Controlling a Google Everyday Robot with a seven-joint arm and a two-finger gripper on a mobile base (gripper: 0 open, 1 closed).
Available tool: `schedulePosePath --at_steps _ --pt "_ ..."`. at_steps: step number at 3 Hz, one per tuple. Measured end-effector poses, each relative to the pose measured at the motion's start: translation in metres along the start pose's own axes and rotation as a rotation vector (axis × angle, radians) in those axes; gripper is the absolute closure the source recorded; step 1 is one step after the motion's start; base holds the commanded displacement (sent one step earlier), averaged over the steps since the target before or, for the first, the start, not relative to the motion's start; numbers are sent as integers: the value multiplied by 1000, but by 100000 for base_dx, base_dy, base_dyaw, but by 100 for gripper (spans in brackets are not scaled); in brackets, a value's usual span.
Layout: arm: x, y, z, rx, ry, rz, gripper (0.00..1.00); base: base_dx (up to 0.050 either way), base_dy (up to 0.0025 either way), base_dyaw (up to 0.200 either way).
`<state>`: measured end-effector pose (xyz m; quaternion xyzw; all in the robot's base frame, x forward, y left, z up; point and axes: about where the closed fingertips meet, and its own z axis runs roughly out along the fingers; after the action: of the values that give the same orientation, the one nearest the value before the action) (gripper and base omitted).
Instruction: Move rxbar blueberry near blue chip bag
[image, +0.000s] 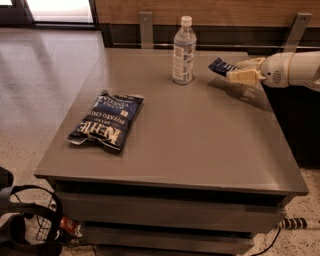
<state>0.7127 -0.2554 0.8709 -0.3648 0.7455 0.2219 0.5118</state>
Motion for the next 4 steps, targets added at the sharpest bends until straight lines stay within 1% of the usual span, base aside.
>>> schedulePosePath --at_steps 1,2,3,4 --pt "0 0 0 0 0 0 100 0 0 0" --pt "-12 11 -11 -28 2 -19 100 0 0 0" --pt "-37 38 -40 -58 1 -59 100 0 0 0" --pt "-50 59 -52 -86 -1 -79 100 0 0 0"
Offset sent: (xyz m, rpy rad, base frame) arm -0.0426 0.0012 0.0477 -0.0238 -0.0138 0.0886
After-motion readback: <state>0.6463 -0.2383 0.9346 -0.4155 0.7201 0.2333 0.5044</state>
